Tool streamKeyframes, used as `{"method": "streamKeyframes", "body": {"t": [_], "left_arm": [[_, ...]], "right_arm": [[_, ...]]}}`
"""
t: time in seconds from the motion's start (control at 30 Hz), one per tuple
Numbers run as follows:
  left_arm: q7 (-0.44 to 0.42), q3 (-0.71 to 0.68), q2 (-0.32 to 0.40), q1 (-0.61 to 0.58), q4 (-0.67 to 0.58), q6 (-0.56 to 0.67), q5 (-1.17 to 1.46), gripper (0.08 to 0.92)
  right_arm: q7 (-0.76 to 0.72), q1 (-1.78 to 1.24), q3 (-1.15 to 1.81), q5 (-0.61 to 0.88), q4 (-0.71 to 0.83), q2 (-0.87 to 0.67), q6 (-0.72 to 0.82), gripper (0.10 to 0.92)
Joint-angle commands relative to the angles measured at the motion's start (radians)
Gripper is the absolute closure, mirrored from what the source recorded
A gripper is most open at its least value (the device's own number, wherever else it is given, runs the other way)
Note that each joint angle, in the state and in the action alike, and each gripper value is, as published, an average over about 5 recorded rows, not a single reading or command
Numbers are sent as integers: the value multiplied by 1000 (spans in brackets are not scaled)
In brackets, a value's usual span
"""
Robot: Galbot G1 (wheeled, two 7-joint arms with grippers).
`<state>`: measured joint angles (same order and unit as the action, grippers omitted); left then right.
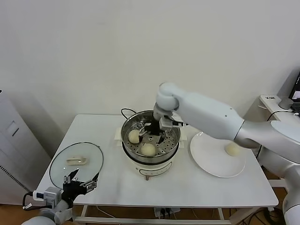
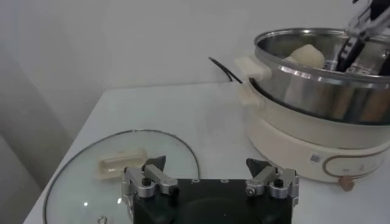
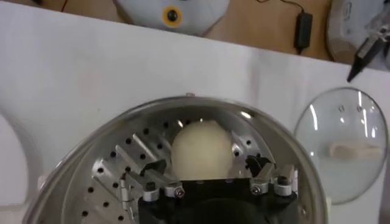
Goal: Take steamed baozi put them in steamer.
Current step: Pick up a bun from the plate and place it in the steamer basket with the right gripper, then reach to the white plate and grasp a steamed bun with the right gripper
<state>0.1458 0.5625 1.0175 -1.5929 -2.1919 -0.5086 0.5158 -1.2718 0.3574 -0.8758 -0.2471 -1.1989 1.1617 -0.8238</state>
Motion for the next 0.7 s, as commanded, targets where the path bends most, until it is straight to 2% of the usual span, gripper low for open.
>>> {"method": "streamKeyframes", "body": {"t": [0.03, 0.17, 0.27, 0.47, 0.7], "left_arm": [[0, 2, -1, 1, -1, 0, 0, 177], [0, 2, -1, 1, -1, 0, 0, 177], [0, 1, -1, 0, -3, 0, 0, 177], [-1, 3, -2, 1, -8, 0, 2, 177], [-1, 2, -1, 2, -9, -1, 3, 177]], "right_arm": [[-20, 142, 25, 120, 102, -102, 181, 203], [-54, 203, -60, 237, 172, -204, 408, 203], [-77, 217, -101, 274, 227, -253, 486, 203], [-101, 196, -168, 330, 322, -323, 558, 203], [-103, 97, -143, 287, 428, -358, 553, 203]]}}
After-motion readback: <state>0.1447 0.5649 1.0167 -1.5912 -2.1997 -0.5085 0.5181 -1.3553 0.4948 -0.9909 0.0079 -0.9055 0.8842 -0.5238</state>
